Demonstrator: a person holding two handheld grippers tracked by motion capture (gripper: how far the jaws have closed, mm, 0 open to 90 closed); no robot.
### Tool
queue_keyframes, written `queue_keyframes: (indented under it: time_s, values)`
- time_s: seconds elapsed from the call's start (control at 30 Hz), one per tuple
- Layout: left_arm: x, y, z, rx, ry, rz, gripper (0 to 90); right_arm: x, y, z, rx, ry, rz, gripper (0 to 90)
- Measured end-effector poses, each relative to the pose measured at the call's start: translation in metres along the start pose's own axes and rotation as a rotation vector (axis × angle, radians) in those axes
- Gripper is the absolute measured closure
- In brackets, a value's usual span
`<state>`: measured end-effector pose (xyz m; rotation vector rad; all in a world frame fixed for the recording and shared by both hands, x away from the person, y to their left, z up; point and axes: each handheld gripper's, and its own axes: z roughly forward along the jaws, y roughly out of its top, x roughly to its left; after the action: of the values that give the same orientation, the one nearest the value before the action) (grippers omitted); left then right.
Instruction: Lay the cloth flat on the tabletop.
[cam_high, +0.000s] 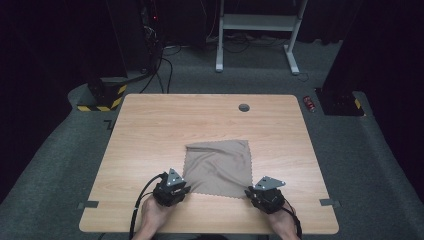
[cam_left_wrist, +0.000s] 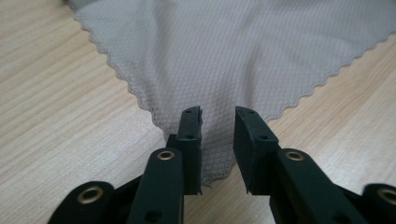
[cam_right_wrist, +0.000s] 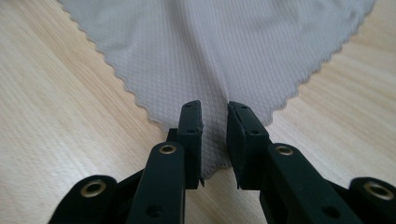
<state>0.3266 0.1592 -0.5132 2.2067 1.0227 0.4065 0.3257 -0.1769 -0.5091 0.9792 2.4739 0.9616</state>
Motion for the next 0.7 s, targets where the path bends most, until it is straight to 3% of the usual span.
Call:
queue_keyframes:
  time_s: [0.13,0.23,0.3,0.43,0.6,0.7]
  values:
    - [-0.002,0.0,0.0,-0.003,0.005,0.02,81.4,-0.001,-0.003,0.003,0.015,0.002,0.002,80.5]
    - [-0.005,-0.001,-0.001,0.004,-0.007,0.038,88.7,0.003,-0.002,0.003,0.033,-0.004,-0.032,88.5]
    - [-0.006,-0.002,-0.003,-0.002,-0.031,0.026,89.4,0.006,0.0,0.002,0.048,-0.015,-0.057,89.2]
    - [-0.004,-0.003,-0.013,-0.017,-0.046,0.01,89.4,0.005,0.0,-0.003,0.045,-0.004,-0.056,89.7]
    - [-0.006,-0.003,-0.023,0.013,-0.086,0.024,89.4,0.005,-0.001,-0.015,0.038,0.013,-0.073,89.8]
    - [-0.007,-0.005,-0.022,0.034,-0.116,0.015,86.4,0.007,-0.001,-0.014,0.077,0.05,-0.096,89.2]
